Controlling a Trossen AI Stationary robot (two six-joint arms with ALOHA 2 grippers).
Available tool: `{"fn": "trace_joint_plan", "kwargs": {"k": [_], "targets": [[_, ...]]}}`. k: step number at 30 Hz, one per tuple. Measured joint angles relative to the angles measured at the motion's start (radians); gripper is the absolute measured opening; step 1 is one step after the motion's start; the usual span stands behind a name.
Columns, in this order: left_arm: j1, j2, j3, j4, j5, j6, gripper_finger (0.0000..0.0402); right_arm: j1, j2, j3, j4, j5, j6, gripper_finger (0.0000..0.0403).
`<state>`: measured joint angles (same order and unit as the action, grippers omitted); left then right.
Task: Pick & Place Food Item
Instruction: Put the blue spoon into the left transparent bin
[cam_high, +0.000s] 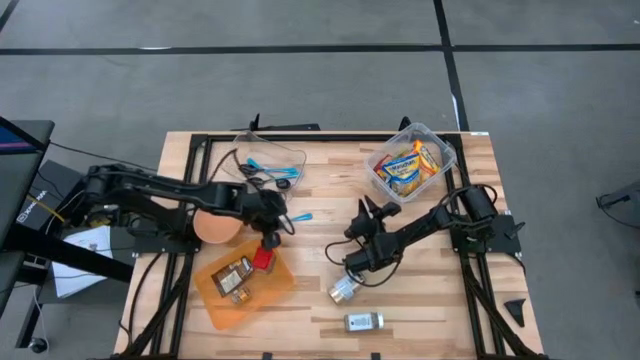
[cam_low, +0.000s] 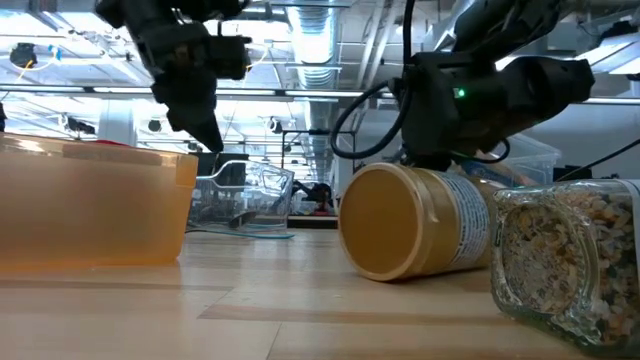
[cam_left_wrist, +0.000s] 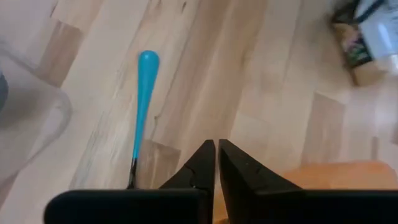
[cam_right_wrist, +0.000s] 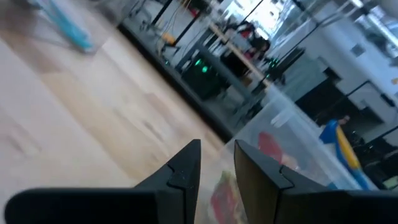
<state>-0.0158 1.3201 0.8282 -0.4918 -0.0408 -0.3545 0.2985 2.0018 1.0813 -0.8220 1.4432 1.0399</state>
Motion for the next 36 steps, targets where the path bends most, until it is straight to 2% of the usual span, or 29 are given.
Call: {"fn": "trace_joint_plan", "kwargs": {"k": [7,16,26,31,36], "targets": [[-0.038,0.128,0.02,-0.052,-0.094,-0.03,0.0002,0.0,0.0,0.0,-0.001,0.072,0.001,0.0092],[-0.093,0.183,0.02,-0.045,-0.218,-0.213,0.0002,0.0,0.0,0.0,-0.011,0.077,0.036,0.0092],[-0.06,0.196,0.024,-0.021,-0.218,-0.302,0.0004,0.002,0.0,0.0,-0.004,0.077,0.035,0.0092],[-0.035,0.196,0.025,-0.016,-0.214,-0.269,0.0032,0.003,0.0,0.0,-0.006,0.077,0.034,0.0092],[-0.027,0.196,0.025,-0.033,-0.143,-0.256,0.0094,0.003,0.0,0.0,-0.007,0.077,0.034,0.0092]]}}
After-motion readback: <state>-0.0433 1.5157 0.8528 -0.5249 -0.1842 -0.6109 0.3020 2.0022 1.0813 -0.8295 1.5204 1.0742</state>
